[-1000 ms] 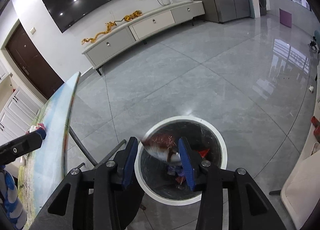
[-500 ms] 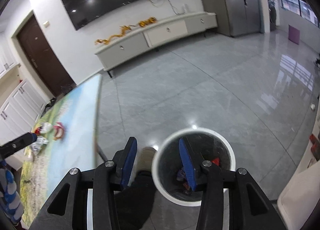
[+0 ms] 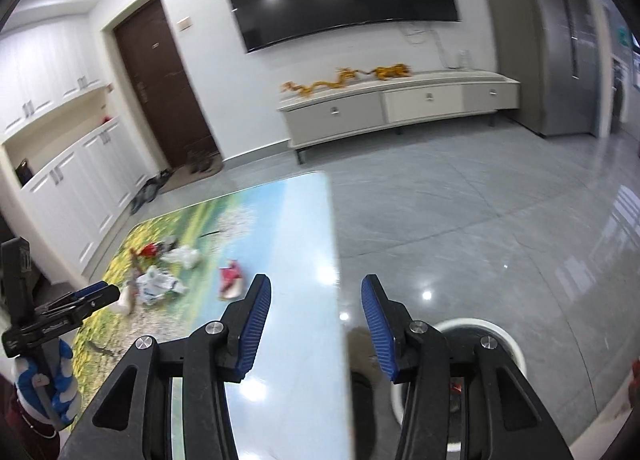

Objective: Collect trash
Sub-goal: 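Move both open grippers back toward the table, then grasp the white foam roll with the left gripper while the right grasps a clear plastic bag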

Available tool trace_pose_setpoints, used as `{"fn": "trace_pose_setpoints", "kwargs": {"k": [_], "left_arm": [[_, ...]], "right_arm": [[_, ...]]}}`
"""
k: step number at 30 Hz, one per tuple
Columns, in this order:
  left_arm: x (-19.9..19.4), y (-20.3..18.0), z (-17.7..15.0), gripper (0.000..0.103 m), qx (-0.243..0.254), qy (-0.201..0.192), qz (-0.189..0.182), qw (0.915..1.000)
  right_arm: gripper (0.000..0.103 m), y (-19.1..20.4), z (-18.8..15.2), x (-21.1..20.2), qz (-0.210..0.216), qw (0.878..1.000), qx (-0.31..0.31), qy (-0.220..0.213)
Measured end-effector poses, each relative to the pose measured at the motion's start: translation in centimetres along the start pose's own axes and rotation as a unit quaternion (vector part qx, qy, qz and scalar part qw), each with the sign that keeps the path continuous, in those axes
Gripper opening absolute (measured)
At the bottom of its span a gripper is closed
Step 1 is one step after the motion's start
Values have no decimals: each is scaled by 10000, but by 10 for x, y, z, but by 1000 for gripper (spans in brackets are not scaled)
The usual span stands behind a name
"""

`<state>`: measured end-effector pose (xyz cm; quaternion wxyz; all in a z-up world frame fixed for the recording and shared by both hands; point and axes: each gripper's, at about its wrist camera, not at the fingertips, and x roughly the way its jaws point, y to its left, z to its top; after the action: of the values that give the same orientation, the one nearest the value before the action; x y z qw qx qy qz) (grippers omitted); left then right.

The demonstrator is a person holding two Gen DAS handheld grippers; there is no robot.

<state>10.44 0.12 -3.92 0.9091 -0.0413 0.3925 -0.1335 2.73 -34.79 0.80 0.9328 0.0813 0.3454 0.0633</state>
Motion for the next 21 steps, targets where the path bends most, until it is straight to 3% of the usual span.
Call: {"fn": "trace_pose_setpoints", "kwargs": {"k": [5, 8, 21], "left_arm": [[9, 56, -7, 63, -375, 57, 527, 9979], [20, 73, -11, 63, -525, 175, 599, 9967], [71, 100, -14, 63, -599, 464, 796, 9940]], "right_arm": [[45, 45, 10, 46, 364, 9981, -419, 272], [45, 71, 13, 78, 602, 9951, -646, 445], [45, 134, 17, 195, 1248, 9804, -1113, 1042]]}}
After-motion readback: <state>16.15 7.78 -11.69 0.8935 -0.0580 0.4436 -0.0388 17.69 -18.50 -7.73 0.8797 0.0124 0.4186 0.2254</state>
